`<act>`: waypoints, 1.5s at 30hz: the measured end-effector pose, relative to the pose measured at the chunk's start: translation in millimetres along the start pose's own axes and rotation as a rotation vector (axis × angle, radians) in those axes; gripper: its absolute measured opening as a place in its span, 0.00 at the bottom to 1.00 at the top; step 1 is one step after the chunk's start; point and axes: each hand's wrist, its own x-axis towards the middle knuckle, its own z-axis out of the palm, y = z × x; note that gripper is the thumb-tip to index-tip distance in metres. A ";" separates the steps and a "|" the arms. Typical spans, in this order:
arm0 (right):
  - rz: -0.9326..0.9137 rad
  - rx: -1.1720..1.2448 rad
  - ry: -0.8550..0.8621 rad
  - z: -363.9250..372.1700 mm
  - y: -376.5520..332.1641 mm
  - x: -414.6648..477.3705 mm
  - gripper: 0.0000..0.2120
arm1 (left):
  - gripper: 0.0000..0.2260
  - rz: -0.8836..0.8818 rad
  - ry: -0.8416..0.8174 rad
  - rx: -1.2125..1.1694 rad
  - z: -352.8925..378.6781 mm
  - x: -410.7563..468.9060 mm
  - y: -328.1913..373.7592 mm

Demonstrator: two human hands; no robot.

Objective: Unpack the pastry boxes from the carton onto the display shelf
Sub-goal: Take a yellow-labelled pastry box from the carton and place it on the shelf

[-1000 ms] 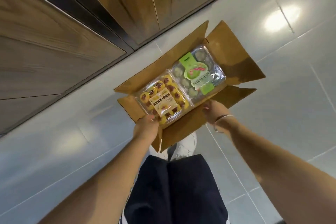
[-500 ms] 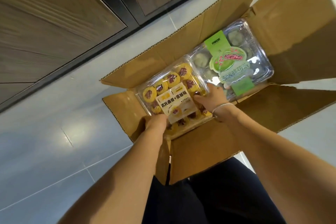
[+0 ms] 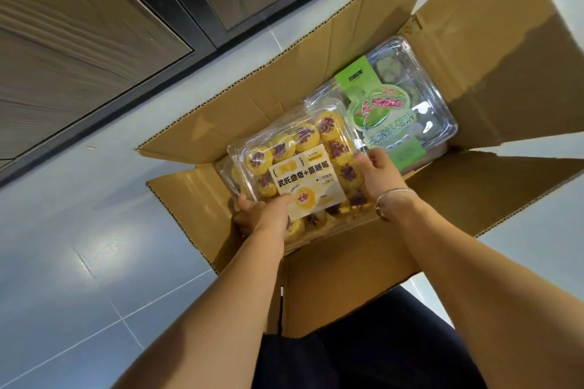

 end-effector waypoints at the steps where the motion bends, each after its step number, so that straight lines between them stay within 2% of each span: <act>1: -0.019 -0.012 0.018 -1.5 -0.5 0.1 0.15 | 0.39 0.011 0.003 0.013 -0.3 -0.3 0.7; 5: -0.107 -0.158 0.150 -8.1 -3.2 -11.0 0.13 | 0.26 -0.022 -0.148 -0.042 -7.8 -1.8 5.2; 7: -0.101 -0.176 0.222 -17.2 -5.1 -30.4 0.13 | 0.24 0.010 -0.182 -0.039 -15.3 -17.9 11.9; 12: 0.002 0.041 0.322 -44.3 -25.2 -105.6 0.13 | 0.26 0.141 -0.192 0.050 -57.0 -92.6 33.5; 16: 0.015 0.128 0.311 -84.2 -71.9 -198.3 0.11 | 0.32 0.143 -0.211 0.036 -116.8 -195.7 54.7; 23: 0.030 0.181 0.314 -156.2 -156.5 -351.9 0.18 | 0.24 0.235 -0.287 0.088 -211.8 -361.4 85.7; 29: 0.040 0.294 0.258 -220.8 -218.9 -448.4 0.21 | 0.30 0.372 -0.342 0.120 -270.7 -470.1 109.3; 32: -0.011 0.282 0.262 -253.0 -237.8 -477.0 0.20 | 0.38 0.442 -0.392 0.124 -284.7 -505.3 120.7; 35: -0.043 0.324 0.241 -276.7 -249.6 -496.6 0.21 | 0.30 0.489 -0.431 0.099 -292.0 -541.2 129.8; 40: -0.088 0.369 0.173 -319.2 -256.2 -506.7 0.29 | 0.24 0.569 -0.424 0.099 -274.5 -583.2 147.2; 45: -0.138 0.347 0.181 -395.3 -249.9 -484.1 0.26 | 0.27 0.592 -0.425 0.105 -214.0 -622.0 158.2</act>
